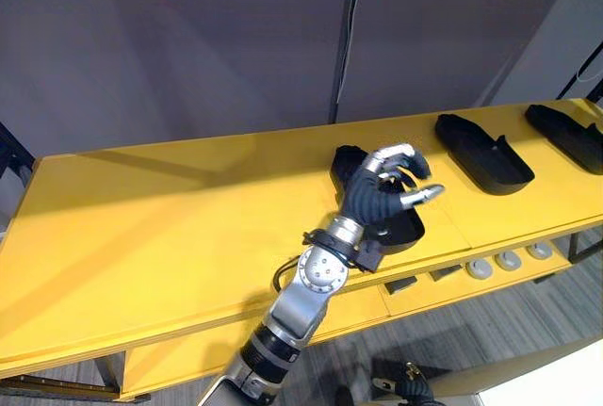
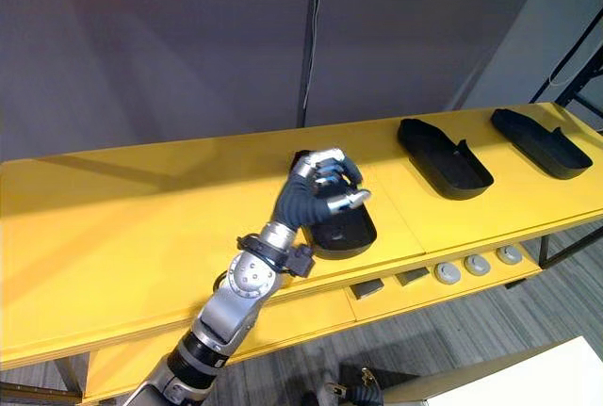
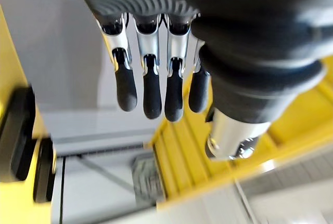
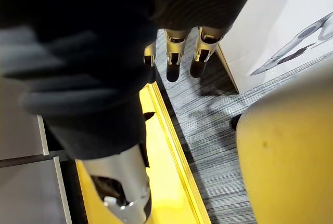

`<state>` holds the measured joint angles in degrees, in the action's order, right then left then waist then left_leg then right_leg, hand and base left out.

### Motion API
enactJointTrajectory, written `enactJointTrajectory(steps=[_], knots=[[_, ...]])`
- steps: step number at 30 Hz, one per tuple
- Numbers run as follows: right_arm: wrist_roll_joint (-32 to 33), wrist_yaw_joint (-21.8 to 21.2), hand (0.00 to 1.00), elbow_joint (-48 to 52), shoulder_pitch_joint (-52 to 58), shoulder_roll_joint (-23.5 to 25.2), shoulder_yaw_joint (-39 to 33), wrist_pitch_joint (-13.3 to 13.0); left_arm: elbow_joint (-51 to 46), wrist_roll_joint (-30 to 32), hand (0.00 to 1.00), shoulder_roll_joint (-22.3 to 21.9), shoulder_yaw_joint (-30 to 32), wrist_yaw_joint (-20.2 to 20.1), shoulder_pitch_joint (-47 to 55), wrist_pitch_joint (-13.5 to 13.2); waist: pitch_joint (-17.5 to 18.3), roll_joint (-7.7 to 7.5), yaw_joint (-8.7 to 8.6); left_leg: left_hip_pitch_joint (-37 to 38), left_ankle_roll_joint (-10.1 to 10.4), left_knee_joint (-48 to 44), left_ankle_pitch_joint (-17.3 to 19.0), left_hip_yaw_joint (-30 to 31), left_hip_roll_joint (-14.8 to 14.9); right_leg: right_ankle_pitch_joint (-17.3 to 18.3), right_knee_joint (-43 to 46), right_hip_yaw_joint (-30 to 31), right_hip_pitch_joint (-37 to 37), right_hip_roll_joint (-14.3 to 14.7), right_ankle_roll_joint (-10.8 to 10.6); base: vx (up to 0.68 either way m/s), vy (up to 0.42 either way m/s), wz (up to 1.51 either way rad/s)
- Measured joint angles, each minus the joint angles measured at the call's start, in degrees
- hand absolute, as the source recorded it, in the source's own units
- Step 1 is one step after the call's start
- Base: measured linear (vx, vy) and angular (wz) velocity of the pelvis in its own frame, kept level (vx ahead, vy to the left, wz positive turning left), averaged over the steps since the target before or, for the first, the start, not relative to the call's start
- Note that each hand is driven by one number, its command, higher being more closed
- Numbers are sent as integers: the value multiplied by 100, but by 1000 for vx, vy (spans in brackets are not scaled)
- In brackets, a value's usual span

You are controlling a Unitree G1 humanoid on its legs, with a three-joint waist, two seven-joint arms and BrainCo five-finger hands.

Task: Walk over and take plastic housings, then place them on the shelf

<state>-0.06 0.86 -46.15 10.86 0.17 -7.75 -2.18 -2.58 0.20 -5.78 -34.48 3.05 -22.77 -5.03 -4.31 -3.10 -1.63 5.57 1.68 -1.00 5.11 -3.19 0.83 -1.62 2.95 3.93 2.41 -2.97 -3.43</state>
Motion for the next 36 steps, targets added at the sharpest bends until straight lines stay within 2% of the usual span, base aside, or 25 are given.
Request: enactJointTrajectory(steps=[5,10,12,18,26,36], knots=[[1,-17,0,-62,-5,-22,3,-41,634,127,100,3,-560,-273,-5,-22,55,3,-36,2,0,-2,0,-23,0,-4,4,35,18,6,-2,-6,6,-3],[-1,-39,0,-189,-116,-33,1,-43,1635,267,100,124,-616,-334,-5,-12,61,8,-108,61,-1,20,-1,-130,28,-45,-32,100,-9,47,17,-7,5,-10],[-2,-38,0,-248,-182,-41,2,-41,2176,436,100,162,-523,-315,-2,68,56,10,-139,46,-1,39,-4,-173,52,-146,-177,156,-20,78,29,-8,4,-15],[-4,-32,0,-249,-218,-42,-2,-41,2816,576,100,192,-420,-190,0,138,39,18,-251,55,0,99,-4,-263,102,-195,-297,185,-31,134,46,9,-1,-6],[-4,20,0,-365,-355,-41,-6,-41,3253,751,100,194,35,125,-1,141,-24,60,-377,63,3,145,-3,-290,117,-225,-408,196,-39,152,55,11,3,-2],[-3,42,0,-436,-434,-46,-10,-42,3334,858,100,198,586,420,-69,123,-110,72,-412,71,21,149,9,-290,134,-248,-467,196,-92,167,72,0,0,0]])
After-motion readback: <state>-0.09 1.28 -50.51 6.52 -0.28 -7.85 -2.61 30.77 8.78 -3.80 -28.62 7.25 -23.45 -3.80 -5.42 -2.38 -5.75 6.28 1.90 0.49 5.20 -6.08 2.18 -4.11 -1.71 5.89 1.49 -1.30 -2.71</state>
